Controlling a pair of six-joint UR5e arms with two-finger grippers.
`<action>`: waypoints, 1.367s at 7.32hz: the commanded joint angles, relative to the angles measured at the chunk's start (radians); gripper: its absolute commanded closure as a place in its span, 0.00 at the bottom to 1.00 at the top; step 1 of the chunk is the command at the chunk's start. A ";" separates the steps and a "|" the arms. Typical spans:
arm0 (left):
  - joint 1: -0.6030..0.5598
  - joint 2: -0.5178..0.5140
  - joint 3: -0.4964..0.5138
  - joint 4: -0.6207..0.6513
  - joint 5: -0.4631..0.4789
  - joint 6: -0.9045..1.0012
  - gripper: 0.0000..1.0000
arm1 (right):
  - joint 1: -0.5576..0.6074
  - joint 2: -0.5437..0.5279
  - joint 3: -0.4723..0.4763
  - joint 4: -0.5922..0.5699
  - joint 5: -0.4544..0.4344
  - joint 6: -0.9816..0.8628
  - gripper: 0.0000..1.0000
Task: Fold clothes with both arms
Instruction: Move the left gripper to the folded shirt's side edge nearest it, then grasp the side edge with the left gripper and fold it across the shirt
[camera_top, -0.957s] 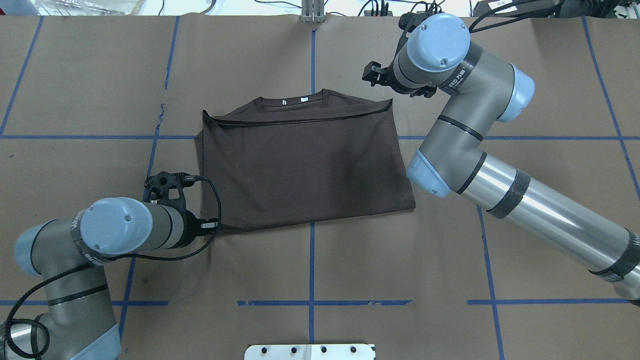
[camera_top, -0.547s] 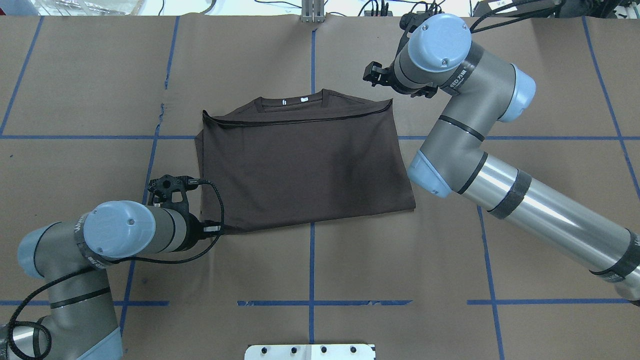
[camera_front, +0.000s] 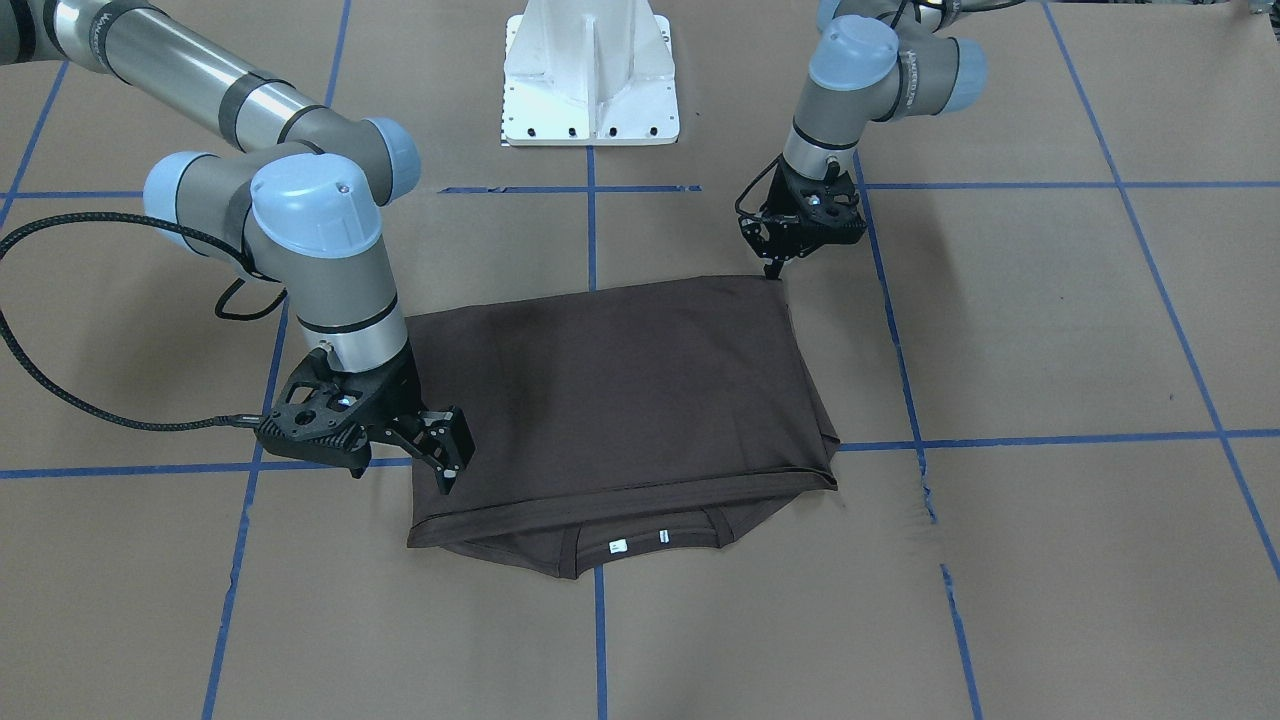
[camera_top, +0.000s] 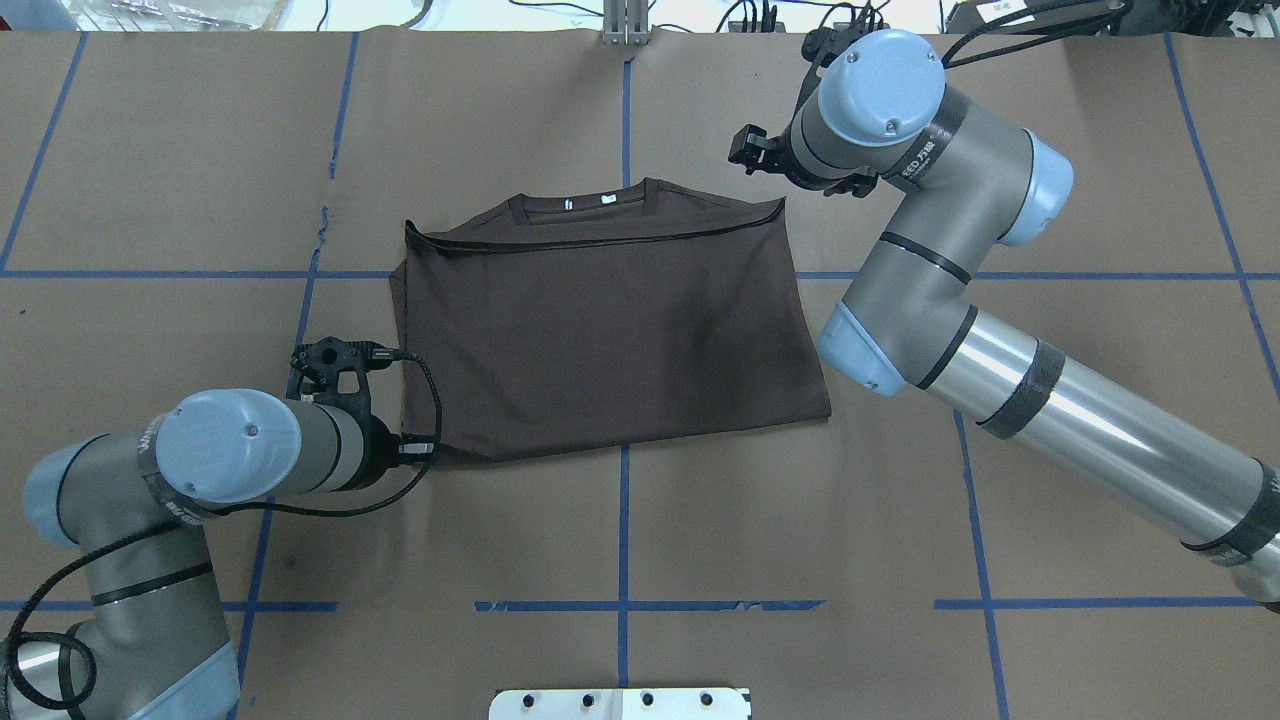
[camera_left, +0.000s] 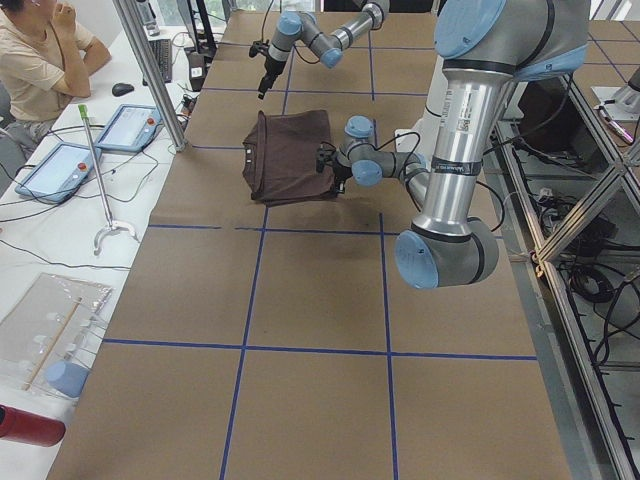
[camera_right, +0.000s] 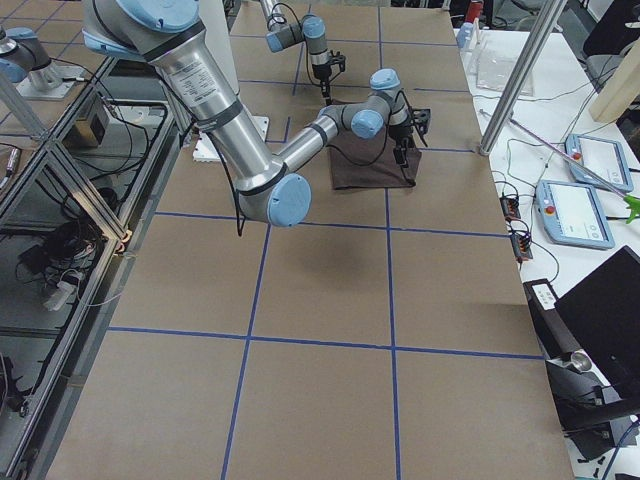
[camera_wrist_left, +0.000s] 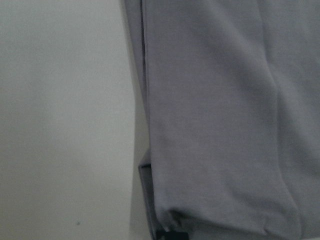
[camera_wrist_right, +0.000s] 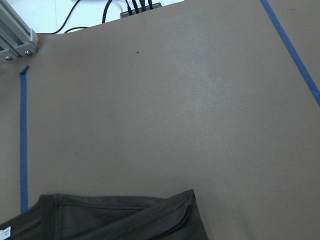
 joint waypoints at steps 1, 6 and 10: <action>-0.031 0.001 -0.005 0.002 -0.007 0.054 0.67 | 0.000 -0.002 0.000 0.002 0.000 0.005 0.00; -0.017 -0.006 0.015 -0.001 -0.007 0.054 0.37 | -0.002 -0.010 0.002 0.002 -0.002 0.007 0.00; -0.015 -0.015 0.018 -0.003 -0.008 0.049 0.69 | -0.002 -0.012 0.002 0.002 -0.002 0.002 0.00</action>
